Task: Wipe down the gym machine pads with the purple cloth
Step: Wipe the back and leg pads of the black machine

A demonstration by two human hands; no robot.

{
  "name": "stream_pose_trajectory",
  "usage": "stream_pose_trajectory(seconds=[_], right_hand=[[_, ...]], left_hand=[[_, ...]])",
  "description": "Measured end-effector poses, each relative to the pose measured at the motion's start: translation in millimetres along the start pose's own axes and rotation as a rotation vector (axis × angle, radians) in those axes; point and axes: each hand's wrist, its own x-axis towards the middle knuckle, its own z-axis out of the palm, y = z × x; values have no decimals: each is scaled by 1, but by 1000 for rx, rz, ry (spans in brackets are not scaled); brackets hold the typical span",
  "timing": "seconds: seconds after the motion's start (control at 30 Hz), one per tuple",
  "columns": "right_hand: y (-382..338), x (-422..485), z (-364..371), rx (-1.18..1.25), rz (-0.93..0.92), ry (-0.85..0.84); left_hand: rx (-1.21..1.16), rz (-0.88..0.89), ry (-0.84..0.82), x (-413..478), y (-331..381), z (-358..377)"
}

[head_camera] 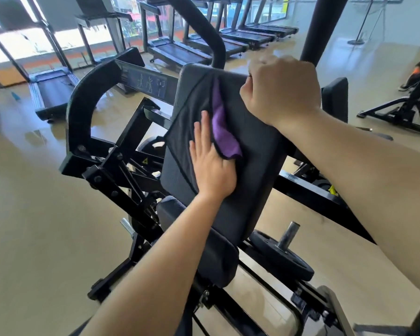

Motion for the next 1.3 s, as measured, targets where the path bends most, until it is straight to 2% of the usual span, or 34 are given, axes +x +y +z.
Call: stream_pose_trajectory(seconds=[0.27,0.4,0.5,0.57,0.63,0.7,0.83,0.9,0.93,1.0,1.13,1.2,1.23,1.3], right_hand=[[-5,1,-1,12,27,18],[-6,1,-5,18,32,1],[-7,0,-5,29,35,25],[-7,0,-6,23,29,21],[-8,0,-6,13,24,18],[-6,-1,-6,19,25,11],[-4,-4,-8,61,45,-17],[-3,-4,-7,75,83,-13],[-2,-3,-7,77,106,-9],[-1,-3,-6,81,133,-6],[-2,-2,-8,84,130,-5],[-2,-1,-8,86,133,0],[-1,-1,-8,91,138,4],[0,-1,-7,95,154,14]], left_hand=[[-148,-578,168,59,-88,-25],[-139,-593,257,26,-106,-20],[-396,-626,409,-20,-99,-9],[-453,-706,380,-58,-86,4],[-379,-773,285,-93,-63,20],[-243,-654,152,-121,-29,32],[2,-220,12,-128,3,35],[-9,-64,15,-107,-17,24],[-74,-76,33,-92,-32,17],[-152,-205,92,-57,-64,3],[-102,-582,207,16,-106,-17],[-6,-743,162,45,-105,-21],[24,-784,117,58,-100,-23],[-32,-743,90,86,-81,-24]])
